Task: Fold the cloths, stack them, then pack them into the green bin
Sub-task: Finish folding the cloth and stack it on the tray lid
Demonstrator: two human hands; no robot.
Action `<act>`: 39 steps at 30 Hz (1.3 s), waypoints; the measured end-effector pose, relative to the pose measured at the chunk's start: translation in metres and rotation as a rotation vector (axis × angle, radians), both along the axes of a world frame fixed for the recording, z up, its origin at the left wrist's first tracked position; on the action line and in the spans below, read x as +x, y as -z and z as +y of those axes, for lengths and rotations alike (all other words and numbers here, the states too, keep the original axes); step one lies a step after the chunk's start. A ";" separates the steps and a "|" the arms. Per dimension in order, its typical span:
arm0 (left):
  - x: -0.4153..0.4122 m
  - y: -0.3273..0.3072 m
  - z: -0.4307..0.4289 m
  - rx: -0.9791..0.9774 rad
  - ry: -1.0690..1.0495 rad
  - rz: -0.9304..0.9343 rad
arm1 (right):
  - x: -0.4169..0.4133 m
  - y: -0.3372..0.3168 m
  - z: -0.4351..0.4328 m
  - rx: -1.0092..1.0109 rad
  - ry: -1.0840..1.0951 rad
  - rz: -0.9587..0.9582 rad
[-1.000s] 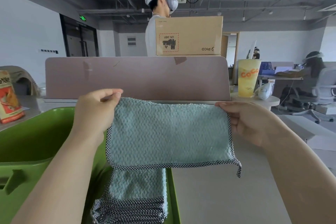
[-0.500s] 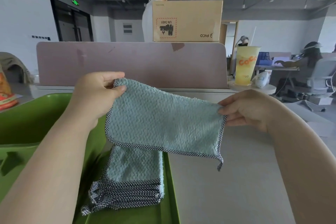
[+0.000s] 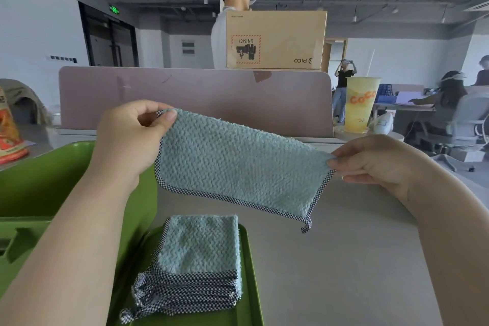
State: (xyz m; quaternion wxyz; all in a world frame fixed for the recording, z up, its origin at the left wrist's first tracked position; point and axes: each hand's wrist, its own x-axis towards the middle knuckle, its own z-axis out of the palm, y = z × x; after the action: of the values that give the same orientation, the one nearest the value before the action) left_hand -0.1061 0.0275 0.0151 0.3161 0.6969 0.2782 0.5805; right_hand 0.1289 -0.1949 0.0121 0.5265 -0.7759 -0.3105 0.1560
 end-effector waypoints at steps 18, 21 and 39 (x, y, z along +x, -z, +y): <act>0.002 -0.018 -0.038 0.001 0.223 -0.003 | -0.012 0.007 0.007 -0.758 -0.152 -0.296; 0.003 -0.021 -0.050 0.073 0.265 0.087 | -0.030 -0.003 0.010 -0.736 -0.273 -0.536; -0.002 -0.034 -0.081 0.343 0.277 0.141 | -0.094 -0.015 0.026 -0.070 -0.396 -0.720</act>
State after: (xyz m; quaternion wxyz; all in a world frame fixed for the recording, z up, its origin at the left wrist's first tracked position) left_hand -0.1077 -0.0538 0.0487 0.2494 0.8109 0.0987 0.5201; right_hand 0.0350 -0.1685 0.0273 0.3171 -0.7237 -0.6127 -0.0167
